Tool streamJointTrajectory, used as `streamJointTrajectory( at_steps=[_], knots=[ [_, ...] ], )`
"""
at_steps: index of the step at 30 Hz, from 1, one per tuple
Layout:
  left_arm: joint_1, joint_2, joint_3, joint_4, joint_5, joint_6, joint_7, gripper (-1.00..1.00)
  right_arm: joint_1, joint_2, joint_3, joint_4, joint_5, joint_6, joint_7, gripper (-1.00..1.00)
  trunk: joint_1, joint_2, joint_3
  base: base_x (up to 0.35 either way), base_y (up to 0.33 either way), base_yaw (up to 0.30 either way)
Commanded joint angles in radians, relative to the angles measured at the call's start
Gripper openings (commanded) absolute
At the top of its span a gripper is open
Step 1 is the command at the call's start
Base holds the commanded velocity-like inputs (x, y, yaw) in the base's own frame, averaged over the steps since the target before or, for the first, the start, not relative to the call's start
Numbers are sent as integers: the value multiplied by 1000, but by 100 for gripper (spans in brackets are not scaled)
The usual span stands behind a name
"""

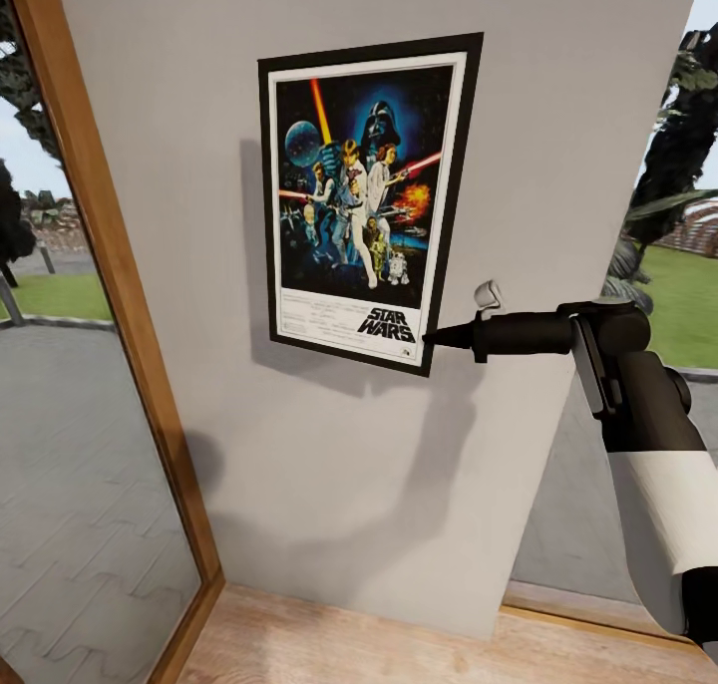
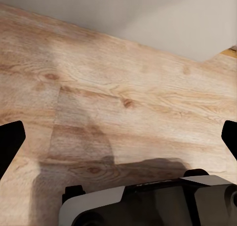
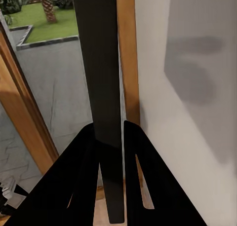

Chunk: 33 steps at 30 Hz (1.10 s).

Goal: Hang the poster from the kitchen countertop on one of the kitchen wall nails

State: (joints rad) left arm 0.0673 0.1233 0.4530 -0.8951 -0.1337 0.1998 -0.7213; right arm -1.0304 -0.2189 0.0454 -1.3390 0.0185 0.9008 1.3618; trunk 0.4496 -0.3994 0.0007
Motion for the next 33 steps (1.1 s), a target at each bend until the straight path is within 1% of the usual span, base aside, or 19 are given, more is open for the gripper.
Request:
streamJointTrajectory(
  at_steps=[1, 11, 33],
  knots=[
    [0, -1, 3, -2, -4, 7, -6, 100, 0, 0, 1, 0, 1, 12, 5, -100, 0, -1, 0, 3, 0, 0],
    [0, -1, 3, -2, -4, 7, -6, 100, 0, 0, 1, 0, 1, 12, 5, -100, 0, -1, 0, 92, 0, 0],
    [0, -1, 3, -2, -4, 6, -6, 100, 0, 0, 1, 0, -2, 9, 8, -100, 0, -1, 0, 4, 0, 0]
  ],
)
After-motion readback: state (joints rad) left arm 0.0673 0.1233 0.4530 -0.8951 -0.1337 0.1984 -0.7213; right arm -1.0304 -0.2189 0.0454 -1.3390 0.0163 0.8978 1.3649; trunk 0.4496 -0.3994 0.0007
